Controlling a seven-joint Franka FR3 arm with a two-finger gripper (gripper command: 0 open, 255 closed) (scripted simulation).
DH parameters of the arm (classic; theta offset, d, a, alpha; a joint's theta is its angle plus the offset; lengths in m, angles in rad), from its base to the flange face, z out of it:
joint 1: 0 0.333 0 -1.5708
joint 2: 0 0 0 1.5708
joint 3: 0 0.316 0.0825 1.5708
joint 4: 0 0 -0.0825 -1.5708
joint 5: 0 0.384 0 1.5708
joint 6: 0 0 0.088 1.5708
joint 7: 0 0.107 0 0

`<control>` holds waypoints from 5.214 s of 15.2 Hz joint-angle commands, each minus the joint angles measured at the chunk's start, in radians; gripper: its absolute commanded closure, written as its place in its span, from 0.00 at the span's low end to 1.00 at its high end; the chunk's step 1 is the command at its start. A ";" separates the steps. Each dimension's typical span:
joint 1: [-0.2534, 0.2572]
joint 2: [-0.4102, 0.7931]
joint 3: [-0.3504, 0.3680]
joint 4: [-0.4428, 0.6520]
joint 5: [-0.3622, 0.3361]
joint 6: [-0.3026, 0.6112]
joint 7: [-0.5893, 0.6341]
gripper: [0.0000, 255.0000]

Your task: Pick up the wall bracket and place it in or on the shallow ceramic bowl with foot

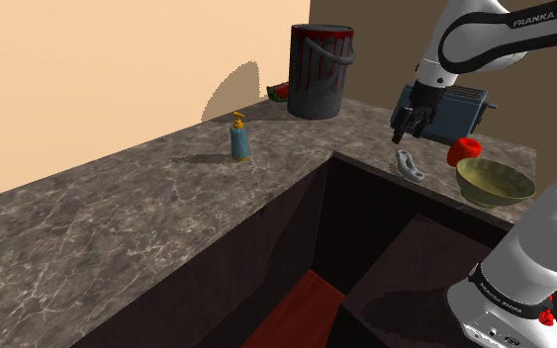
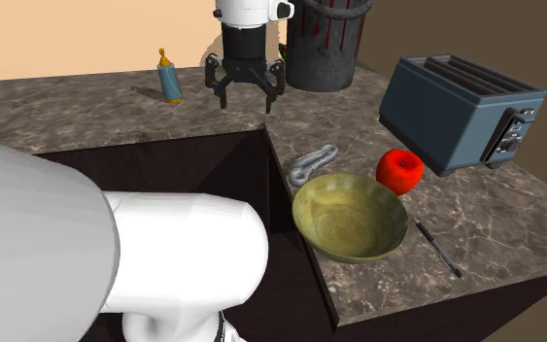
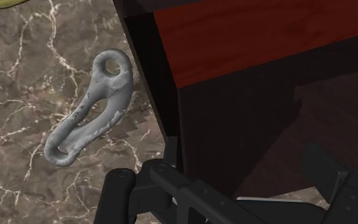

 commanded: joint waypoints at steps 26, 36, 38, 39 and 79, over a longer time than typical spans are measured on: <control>-0.072 0.492 -0.240 -0.020 -0.006 0.449 -0.223 0.00; -0.072 0.492 -0.240 -0.020 -0.006 0.449 -0.223 1.00; -0.072 0.492 -0.240 -0.020 -0.006 0.449 -0.223 1.00; -0.074 0.479 -0.238 -0.016 -0.013 0.432 -0.217 1.00; -0.215 -0.080 -0.191 0.013 -0.181 -0.140 -0.210 1.00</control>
